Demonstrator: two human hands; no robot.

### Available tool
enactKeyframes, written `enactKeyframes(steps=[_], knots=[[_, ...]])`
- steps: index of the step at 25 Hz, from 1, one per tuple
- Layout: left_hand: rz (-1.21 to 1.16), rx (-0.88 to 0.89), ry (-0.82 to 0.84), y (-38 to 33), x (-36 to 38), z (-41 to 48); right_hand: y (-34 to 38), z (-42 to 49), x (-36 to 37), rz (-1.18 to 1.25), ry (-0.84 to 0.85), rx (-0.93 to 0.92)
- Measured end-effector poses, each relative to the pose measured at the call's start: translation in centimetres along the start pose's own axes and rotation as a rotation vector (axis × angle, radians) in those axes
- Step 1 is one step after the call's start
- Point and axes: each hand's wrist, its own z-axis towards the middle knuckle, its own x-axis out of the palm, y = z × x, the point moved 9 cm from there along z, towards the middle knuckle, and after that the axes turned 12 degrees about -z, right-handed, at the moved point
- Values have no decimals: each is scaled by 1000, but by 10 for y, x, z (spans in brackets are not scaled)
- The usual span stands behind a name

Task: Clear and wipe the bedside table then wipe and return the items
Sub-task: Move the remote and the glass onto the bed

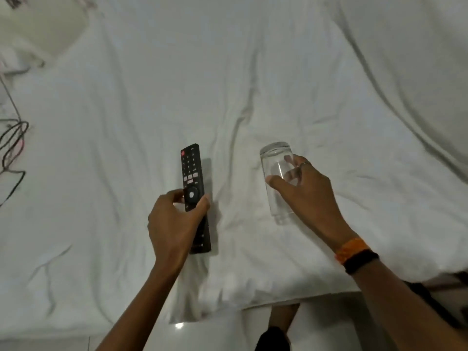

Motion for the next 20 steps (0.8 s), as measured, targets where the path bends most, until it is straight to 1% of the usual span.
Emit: enactKeyframes(steps=[4, 7, 11, 13, 14, 15, 17, 19, 20], knots=[[178, -8, -28, 25, 1, 32, 9, 21, 41, -127, 43, 16], [234, -9, -45, 36, 9, 36, 8, 24, 50, -308, 38, 11], [312, -3, -48, 36, 12, 29, 11, 19, 47, -405, 37, -11], [323, -17, -76, 27, 7, 20, 9, 7, 30, -413, -17, -8], [305, 7, -97, 16, 7, 10, 5, -3, 14, -389, -96, -19], [279, 67, -108, 2, 8, -4, 1, -16, -4, -353, -200, -50], [203, 278, -40, -35, 28, -45, -19, -50, -41, -298, -376, -98], [69, 508, 149, -74, 73, -101, -60, -89, -77, -288, -490, -68], [-8, 587, 256, -89, 96, -131, -82, -107, -90, -294, -530, -49]])
